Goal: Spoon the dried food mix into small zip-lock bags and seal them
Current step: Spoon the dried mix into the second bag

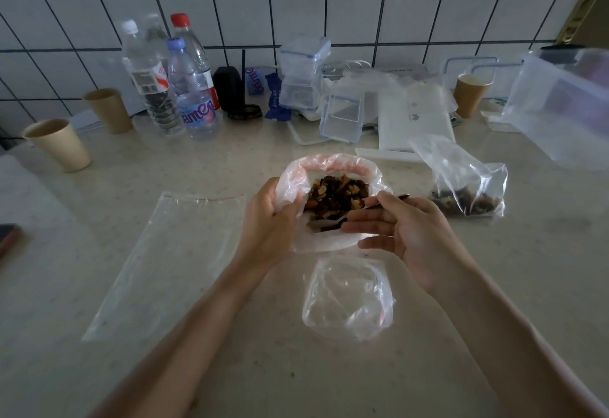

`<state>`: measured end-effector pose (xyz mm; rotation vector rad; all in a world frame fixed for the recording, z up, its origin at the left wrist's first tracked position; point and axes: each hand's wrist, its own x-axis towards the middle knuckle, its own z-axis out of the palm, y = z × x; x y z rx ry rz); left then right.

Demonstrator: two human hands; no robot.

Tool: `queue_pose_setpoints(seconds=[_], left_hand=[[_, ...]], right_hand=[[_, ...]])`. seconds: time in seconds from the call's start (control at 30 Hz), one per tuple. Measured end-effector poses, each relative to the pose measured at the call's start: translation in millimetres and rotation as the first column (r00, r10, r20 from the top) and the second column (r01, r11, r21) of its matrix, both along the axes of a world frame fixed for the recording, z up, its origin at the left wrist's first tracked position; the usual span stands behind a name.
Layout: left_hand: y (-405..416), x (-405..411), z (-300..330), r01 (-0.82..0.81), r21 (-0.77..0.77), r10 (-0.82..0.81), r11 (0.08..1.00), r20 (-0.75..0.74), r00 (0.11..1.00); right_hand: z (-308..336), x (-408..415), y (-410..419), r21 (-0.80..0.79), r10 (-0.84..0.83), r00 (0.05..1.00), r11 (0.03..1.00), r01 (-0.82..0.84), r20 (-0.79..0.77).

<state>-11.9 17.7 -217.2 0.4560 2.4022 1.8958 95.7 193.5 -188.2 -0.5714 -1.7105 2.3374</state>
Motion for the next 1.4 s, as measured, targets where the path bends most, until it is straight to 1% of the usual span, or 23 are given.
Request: queue_pose_setpoints(seconds=[0.13, 0.27, 0.37, 0.57, 0.7, 0.93, 1.13, 1.2, 1.27, 1.33, 1.37, 1.4], left_hand=[[-0.7, 1.3, 1.0, -0.002, 0.028, 0.001, 1.0, 0.02, 1.0], [-1.3, 3.2, 2.6, 0.004, 0.053, -0.006, 0.999, 0.024, 1.0], [-2.5, 4.8, 3.3, 0.035, 0.055, -0.036, 0.998, 0.013, 0.999], [-4.3, 7.5, 5.5, 0.075, 0.027, -0.074, 0.997, -0.039, 0.996], [-4.3, 5.9, 4.9, 0.062, 0.051, -0.06, 0.997, -0.033, 0.998], [-6.2, 5.1, 3.4, 0.043, 0.062, -0.04, 0.997, -0.041, 0.998], [-12.5, 2.4, 8.1, 0.027, -0.01, -0.027, 1.0, -0.067, 0.997], [-17.0, 3.4, 11.0, 0.035, -0.09, -0.049, 0.995, -0.152, 0.987], [-20.8, 7.6, 18.0, 0.004, -0.152, -0.052, 0.988, -0.315, 0.948], [-23.2, 12.9, 26.9, -0.084, -0.186, -0.027, 0.979, -0.525, 0.85], [-24.1, 15.1, 31.2, -0.133, -0.189, -0.011, 0.973, -0.613, 0.79], [-24.8, 17.7, 35.2, -0.165, -0.184, 0.0, 0.969, -0.666, 0.746]], right_hand=[[2.7, -0.8, -3.3, 0.053, -0.112, 0.993, 0.992, 0.114, -0.039], [2.2, -0.6, -6.4, 0.107, -0.124, 0.991, 0.986, 0.128, -0.042], [-1.3, -2.3, -10.0, 0.115, -0.132, 0.991, 0.984, 0.135, -0.037], [-4.8, -6.5, -10.7, 0.036, -0.108, 0.993, 0.993, 0.11, -0.043], [-5.4, -7.4, -6.7, -0.053, -0.107, 0.993, 0.993, 0.105, -0.05], [-4.9, -5.9, -0.2, -0.128, -0.118, 0.986, 0.986, 0.103, -0.12], [-0.6, -4.3, 4.2, -0.147, -0.124, 0.976, 0.984, 0.097, -0.182], [1.4, -2.6, 6.3, -0.147, -0.127, 0.971, 0.984, 0.098, -0.202], [4.2, -1.0, 9.1, -0.141, -0.13, 0.967, 0.985, 0.1, -0.221], [7.0, 0.8, 12.8, -0.133, -0.137, 0.963, 0.985, 0.107, -0.234], [8.3, 1.8, 15.0, -0.127, -0.137, 0.962, 0.986, 0.109, -0.237], [9.5, 2.9, 17.3, -0.116, -0.135, 0.962, 0.987, 0.109, -0.239]])
